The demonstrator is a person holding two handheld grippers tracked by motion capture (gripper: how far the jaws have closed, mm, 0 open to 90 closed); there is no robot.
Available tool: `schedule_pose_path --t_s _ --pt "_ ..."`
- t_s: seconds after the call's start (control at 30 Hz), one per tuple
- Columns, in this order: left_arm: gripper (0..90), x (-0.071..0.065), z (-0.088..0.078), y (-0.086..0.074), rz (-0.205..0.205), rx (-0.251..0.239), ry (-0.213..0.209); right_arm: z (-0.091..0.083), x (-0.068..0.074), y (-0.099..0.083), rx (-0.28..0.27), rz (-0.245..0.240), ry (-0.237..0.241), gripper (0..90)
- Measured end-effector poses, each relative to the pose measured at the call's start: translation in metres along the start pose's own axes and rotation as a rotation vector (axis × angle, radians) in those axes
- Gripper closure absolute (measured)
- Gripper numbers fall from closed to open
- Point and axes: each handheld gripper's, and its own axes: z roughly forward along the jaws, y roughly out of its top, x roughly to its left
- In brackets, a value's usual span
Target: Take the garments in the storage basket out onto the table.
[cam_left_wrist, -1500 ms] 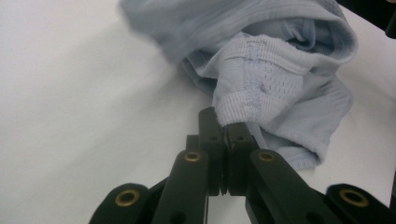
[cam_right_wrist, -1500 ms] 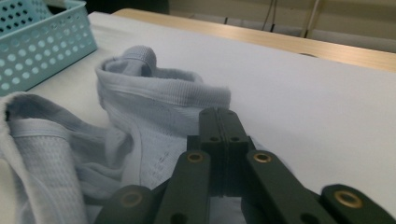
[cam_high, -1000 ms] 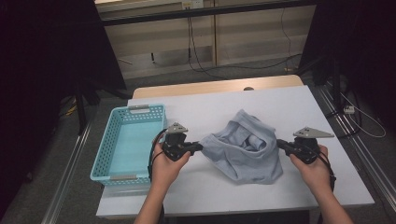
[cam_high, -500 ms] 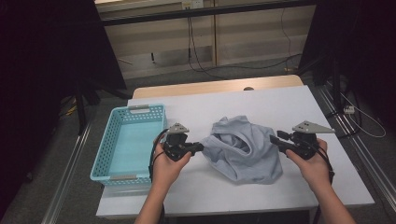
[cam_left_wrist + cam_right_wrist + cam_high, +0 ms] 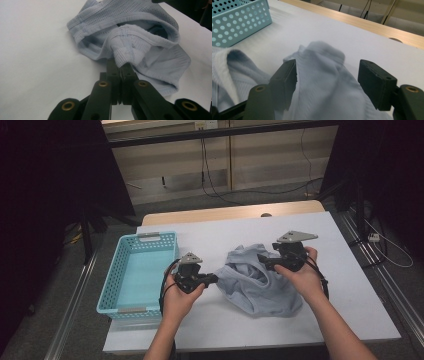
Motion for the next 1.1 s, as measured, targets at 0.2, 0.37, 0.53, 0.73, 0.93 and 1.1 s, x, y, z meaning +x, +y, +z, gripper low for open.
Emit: schedule_pose_path --t_s 0.2,0.37,0.53,0.73,0.93,1.1 --pt "88.6 -0.001 -0.002 -0.001 0.002 -0.001 0.001 0.021 0.007 0.019 0.032 -0.05 0.009 30.9" --pt "88.6 0.0 -0.002 -0.003 0.003 0.004 0.0 0.036 0.009 0.031 0.061 -0.077 0.001 30.5" --pt "88.6 0.001 -0.003 -0.003 0.002 0.007 0.003 0.049 0.015 0.028 0.099 -0.114 0.017 53.9" --pt "88.6 0.002 -0.004 -0.004 -0.001 0.006 0.013 0.039 0.014 0.015 0.12 -0.105 0.107 84.3" --pt "88.7 0.006 -0.01 -0.004 -0.007 -0.008 0.036 0.003 -0.009 -0.005 0.033 -0.016 0.08 85.6" --pt "88.7 0.011 -0.016 -0.004 -0.017 -0.03 0.065 -0.027 -0.026 -0.028 -0.009 0.046 0.046 85.9"
